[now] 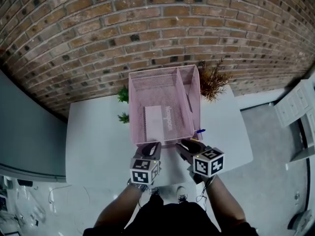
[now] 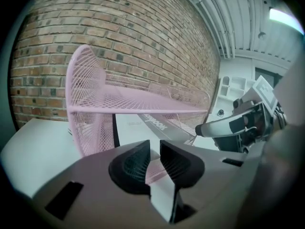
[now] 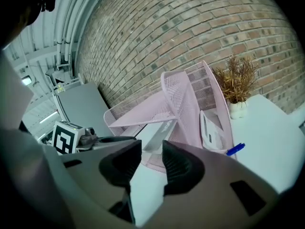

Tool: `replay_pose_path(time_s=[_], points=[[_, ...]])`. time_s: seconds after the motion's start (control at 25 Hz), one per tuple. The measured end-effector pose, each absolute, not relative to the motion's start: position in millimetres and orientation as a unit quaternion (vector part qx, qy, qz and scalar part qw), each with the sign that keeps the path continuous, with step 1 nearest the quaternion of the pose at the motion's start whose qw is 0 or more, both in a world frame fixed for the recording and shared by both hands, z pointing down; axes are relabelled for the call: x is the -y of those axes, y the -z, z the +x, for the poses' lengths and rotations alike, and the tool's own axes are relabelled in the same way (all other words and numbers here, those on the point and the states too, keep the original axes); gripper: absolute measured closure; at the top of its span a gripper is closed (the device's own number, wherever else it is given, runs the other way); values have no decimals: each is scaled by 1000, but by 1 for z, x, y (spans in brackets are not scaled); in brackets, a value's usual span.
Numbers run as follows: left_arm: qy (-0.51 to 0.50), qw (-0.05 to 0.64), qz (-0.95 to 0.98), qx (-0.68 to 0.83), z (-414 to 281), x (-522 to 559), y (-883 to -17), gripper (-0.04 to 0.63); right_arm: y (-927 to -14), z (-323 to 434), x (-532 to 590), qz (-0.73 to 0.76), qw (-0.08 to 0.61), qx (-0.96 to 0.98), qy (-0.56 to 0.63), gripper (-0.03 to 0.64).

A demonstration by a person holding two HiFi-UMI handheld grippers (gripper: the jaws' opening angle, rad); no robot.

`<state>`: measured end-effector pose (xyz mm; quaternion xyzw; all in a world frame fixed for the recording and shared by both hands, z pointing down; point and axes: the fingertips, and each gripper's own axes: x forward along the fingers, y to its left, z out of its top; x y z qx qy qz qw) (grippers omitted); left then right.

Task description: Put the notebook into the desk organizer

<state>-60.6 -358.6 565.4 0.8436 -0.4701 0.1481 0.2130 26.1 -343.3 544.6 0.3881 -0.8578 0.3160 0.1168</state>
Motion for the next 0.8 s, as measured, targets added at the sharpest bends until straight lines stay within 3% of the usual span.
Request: replay_pose_path(time_s=[0.16,0.32,0.8], points=[[-145,202,840,483,-55,345,-554,532,-535,27,335,368,112,874,-296,513],[-131,192,833,501,-53,328,-536,532,-514,25,325,352,109,898,-239,612],[-66,169,783,595,-57,245,-485,580,-475,7,261,251,124,952,-121,614]])
